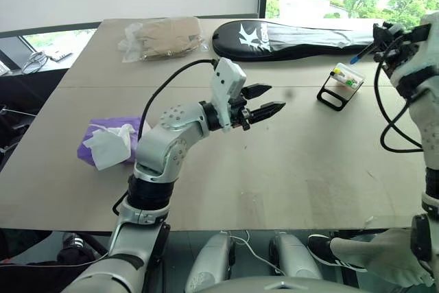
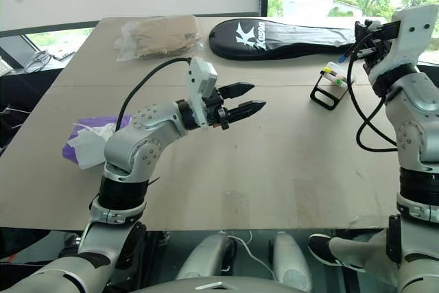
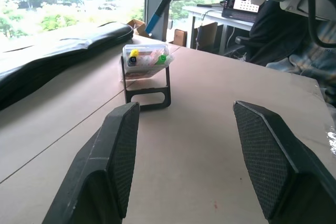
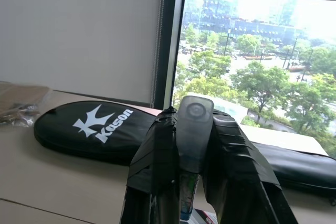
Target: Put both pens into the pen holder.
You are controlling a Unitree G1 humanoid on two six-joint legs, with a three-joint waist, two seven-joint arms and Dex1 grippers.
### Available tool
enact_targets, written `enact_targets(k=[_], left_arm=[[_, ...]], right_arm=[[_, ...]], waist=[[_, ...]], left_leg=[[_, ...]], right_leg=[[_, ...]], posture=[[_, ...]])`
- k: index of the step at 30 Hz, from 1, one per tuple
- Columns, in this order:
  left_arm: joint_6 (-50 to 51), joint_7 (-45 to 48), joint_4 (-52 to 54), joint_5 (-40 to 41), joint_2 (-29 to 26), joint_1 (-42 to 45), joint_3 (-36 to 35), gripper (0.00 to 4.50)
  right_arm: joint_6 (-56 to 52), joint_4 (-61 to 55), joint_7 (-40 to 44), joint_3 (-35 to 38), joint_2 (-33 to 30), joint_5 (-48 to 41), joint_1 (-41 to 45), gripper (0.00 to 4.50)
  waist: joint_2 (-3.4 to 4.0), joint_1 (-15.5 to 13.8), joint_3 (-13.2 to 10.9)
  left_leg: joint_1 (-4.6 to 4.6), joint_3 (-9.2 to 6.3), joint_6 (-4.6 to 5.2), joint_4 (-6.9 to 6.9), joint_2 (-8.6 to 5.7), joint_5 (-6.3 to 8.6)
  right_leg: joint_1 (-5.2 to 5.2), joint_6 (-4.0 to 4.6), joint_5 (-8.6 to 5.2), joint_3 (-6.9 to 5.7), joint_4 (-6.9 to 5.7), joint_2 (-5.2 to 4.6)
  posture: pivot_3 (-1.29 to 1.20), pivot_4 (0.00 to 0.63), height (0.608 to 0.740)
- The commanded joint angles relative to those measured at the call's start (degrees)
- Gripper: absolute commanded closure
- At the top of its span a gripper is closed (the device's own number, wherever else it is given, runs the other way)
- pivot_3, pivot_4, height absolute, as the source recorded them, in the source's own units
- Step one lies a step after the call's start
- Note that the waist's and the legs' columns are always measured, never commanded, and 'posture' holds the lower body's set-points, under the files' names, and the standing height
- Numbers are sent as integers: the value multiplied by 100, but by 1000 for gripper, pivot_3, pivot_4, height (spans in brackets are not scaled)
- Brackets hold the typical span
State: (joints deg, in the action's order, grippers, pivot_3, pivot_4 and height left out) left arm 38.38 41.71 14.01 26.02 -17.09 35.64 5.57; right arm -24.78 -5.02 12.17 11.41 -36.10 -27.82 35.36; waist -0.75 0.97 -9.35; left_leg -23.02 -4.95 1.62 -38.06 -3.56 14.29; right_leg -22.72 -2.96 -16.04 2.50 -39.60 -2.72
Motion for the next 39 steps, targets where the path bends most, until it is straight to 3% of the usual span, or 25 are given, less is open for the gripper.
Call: enact_targets(k=[1,15,16,17,23,27,32,36,39], left_arm=[[-117,-127,212,2,11,1,-12,1583],[-288,-328,235,-33,-24,-111,15,1583],[-288,-322,227,-15,-10,-92,18,1583],[-281,-314,229,14,2,-78,13,1583],[-234,-231,357,205,-35,-140,-64,1583],[-172,-289,381,208,-140,-269,-128,1583],[-71,-723,547,-38,-526,-997,-467,1583],[476,-1144,1172,211,-747,-1872,-1059,1583],[728,-1286,1666,381,-881,-2515,-1347,1583]], right_arm=[[292,89,147,-89,88,348,202,4400],[1234,971,536,-611,389,1660,162,4400],[1289,1119,551,-678,386,1802,175,3307],[1340,1217,559,-729,379,1922,176,2993],[1255,712,646,-521,337,1921,-81,141],[803,-424,1237,-233,200,1174,-582,50],[-414,-2183,2203,20,-405,-37,-2191,50],[-464,-2657,2381,186,-595,34,-3510,50],[-404,-2675,2408,282,-565,24,-3934,50]], waist=[[0,-7,0],[3,-5,-3],[3,-6,-3],[3,-9,-3],[5,-8,-5],[5,-17,-5],[6,-18,-4],[5,-19,-5],[5,-20,-5]], left_leg=[[0,0,0,0,0,0],[-1,0,-6,2,-1,-3],[-1,-1,-7,4,-1,-4],[-1,-2,-7,4,-1,-4],[-1,-3,-8,8,-1,-5],[-1,-4,-9,18,-1,-5],[0,-18,-6,57,2,-4],[-6,-19,-3,72,3,-1],[-1,-16,0,72,3,0]], right_leg=[[0,0,0,0,0,-1],[0,0,0,0,7,-1],[-1,1,0,-1,8,-1],[-1,1,0,-2,8,-1],[-1,1,0,-2,13,-2],[-1,1,0,-3,20,-2],[10,1,1,-1,70,-5],[1,1,1,7,81,-10],[4,1,1,9,79,-12]], posture=[[0,150,740],[0,150,740],[0,150,740],[0,150,740],[0,150,740],[0,150,740],[0,150,740],[0,150,740],[0,150,740]])
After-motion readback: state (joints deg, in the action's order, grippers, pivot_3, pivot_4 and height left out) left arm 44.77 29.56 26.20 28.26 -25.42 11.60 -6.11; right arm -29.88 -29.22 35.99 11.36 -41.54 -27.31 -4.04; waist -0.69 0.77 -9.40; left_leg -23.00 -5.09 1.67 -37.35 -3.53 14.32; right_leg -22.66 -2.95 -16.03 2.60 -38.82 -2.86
